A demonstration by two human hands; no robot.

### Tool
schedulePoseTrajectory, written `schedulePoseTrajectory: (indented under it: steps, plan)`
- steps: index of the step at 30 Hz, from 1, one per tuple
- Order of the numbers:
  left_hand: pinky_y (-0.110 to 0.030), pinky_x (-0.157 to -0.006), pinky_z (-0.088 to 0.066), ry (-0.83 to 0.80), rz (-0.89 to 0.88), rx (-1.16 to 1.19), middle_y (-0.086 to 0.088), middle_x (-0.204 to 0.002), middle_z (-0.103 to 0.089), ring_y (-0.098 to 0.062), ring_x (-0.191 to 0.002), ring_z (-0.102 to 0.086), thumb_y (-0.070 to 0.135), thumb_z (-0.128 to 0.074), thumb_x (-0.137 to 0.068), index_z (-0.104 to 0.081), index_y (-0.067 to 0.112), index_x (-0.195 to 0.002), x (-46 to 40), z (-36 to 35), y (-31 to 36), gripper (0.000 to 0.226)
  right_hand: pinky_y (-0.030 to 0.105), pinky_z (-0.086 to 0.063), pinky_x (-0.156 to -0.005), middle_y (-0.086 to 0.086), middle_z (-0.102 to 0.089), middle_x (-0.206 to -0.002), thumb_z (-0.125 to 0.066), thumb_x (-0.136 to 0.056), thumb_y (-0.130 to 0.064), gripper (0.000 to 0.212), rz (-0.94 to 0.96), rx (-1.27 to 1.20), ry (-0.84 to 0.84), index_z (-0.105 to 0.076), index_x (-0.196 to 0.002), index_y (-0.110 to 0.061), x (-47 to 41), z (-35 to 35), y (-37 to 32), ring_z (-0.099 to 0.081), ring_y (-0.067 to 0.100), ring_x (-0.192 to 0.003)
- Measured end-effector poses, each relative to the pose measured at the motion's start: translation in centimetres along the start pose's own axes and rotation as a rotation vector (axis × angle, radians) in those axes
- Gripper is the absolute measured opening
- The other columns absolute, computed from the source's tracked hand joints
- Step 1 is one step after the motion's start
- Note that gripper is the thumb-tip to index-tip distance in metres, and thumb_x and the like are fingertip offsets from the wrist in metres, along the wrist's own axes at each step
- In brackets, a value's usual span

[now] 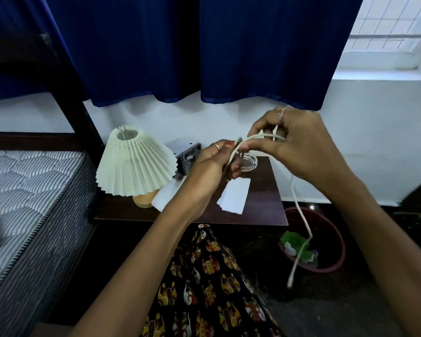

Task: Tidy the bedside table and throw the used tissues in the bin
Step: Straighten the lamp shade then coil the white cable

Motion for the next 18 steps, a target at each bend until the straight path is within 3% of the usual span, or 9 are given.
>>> schedulePoseTrajectory:
  steps: [3,5,9,11,14,18]
  plan:
    - [-0.023,-0.054,-0.032,-0.043,0.011,0.036,0.002,-0.051,-0.037,-0.011,-0.048,-0.037,0.037,-0.025,-0.101,-0.061,0.007,-0.087,0.5,-0.5,0.6,0.049,0.017,-0.036,-0.059,0.002,-0.067,-0.078,-0.076,-0.075,-0.028,0.008,-0.058,-0.169,-0.035,-0.072,-0.080,-0.022,-0.6,-0.7,1.2,-0.050,0.003,-0.055]
    - [-0.020,-0.051,-0.032,-0.061,-0.009,0.092,0.004,-0.050,-0.034,-0.010,-0.048,-0.034,0.032,-0.028,-0.102,-0.060,0.005,-0.086,0.8,-0.8,1.1,0.045,0.022,-0.039,-0.059,-0.002,-0.069,-0.079,-0.072,-0.079,-0.022,0.003,-0.112,-0.318,-0.021,-0.073,-0.082,-0.023,-0.6,-1.1,2.1,-0.047,0.009,-0.053]
    - [-0.015,-0.048,-0.034,-0.054,0.009,0.231,0.006,-0.049,-0.037,-0.008,-0.046,-0.035,0.027,-0.033,-0.101,-0.060,0.005,-0.084,0.5,-1.2,1.3,0.038,0.021,-0.040,-0.049,-0.009,-0.065,-0.066,-0.061,-0.089,-0.021,0.012,-0.286,-0.625,0.065,-0.072,-0.086,-0.021,1.0,-2.6,4.4,-0.047,0.008,-0.053]
    - [-0.016,-0.049,-0.040,-0.058,0.008,0.308,0.006,-0.049,-0.047,-0.007,-0.045,-0.043,0.025,-0.034,-0.101,-0.060,0.002,-0.090,0.3,-1.6,1.4,0.037,0.023,-0.040,-0.049,0.001,-0.061,-0.065,-0.051,-0.095,-0.022,0.022,-0.361,-0.739,0.078,-0.070,-0.087,-0.016,2.4,-4.1,5.4,-0.047,0.011,-0.052]
    - [-0.019,-0.062,-0.053,-0.031,-0.018,0.452,0.002,-0.062,-0.063,-0.009,-0.057,-0.059,0.023,-0.039,-0.099,-0.063,0.003,-0.095,-0.2,-1.7,1.7,0.032,0.030,-0.038,-0.051,0.008,-0.056,-0.062,-0.046,-0.098,-0.023,0.029,-0.461,-0.799,0.056,-0.065,-0.081,-0.010,5.0,-6.2,6.2,-0.045,0.018,-0.050]
    - [-0.021,-0.080,-0.053,0.028,-0.033,0.471,0.000,-0.087,-0.074,-0.010,-0.084,-0.070,0.020,-0.046,-0.096,-0.065,0.010,-0.098,-1.0,-1.0,1.7,0.022,0.020,-0.041,-0.046,0.003,-0.056,-0.058,-0.045,-0.098,-0.021,0.027,-0.514,-0.683,-0.122,-0.066,-0.099,-0.005,8.2,-8.1,5.7,-0.046,0.011,-0.047]
Point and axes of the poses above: each hand's wrist, its own x-axis away from the middle knuckle, its own z-axis out of the back of the hand, y = z × x, the point moved 6 cm from there along -x, towards the middle knuckle
